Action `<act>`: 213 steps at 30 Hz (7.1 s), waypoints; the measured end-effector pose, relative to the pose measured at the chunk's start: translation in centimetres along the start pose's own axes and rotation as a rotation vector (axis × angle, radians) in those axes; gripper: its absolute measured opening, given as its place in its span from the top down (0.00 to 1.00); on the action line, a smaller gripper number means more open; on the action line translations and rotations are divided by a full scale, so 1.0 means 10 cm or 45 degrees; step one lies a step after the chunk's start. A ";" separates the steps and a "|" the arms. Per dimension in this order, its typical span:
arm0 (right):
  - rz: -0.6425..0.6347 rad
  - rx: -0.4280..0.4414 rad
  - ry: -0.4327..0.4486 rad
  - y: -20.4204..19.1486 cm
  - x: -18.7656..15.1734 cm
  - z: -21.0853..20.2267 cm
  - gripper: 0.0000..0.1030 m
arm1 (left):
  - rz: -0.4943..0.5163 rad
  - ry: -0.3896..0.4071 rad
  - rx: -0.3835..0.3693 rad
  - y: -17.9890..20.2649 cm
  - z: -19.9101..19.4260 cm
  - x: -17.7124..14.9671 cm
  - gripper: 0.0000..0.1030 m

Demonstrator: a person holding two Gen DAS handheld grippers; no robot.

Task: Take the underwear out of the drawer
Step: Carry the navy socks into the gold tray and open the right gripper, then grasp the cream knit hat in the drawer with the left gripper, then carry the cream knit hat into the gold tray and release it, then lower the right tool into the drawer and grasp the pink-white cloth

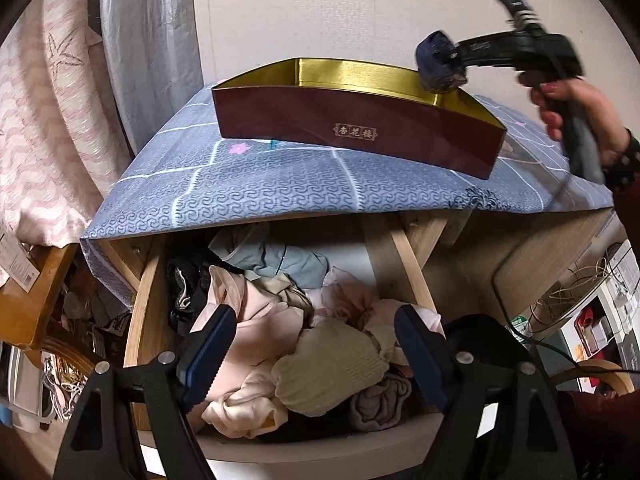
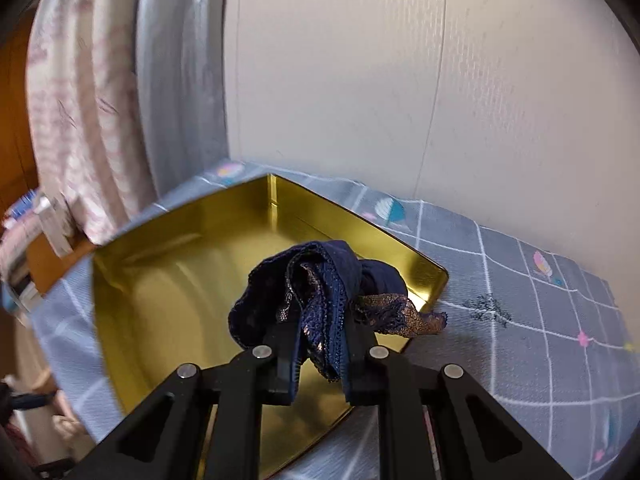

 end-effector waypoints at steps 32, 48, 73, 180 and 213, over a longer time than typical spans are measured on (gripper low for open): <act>0.362 0.134 0.221 0.06 -0.39 -0.63 0.09 | 0.244 -0.339 -0.157 0.11 0.42 -0.29 0.24; 0.531 0.275 0.185 -0.12 -0.90 -0.70 0.05 | 0.237 -0.675 -0.416 0.06 0.68 -0.45 0.26; 0.569 0.412 0.142 -0.38 -1.29 -0.64 0.05 | 0.075 -0.336 -0.467 0.10 0.21 -0.31 0.41; 0.308 0.557 0.095 -1.16 -1.54 -0.82 0.05 | -0.119 0.235 0.178 -0.51 -0.43 1.09 0.36; -0.438 0.398 -0.627 -2.26 -2.03 0.14 0.40 | -0.249 -0.169 0.267 -0.97 0.10 -0.30 0.36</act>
Point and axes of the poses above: each gripper's, at about its wrist camera, not at the fingertips, and z roughly the way its jaws point, y to its right, x to its top, the point moved 10 cm from there along z, roughly the way its jaws point, and after that the axes turned 3 degrees about -y, right-handed, at the moved point
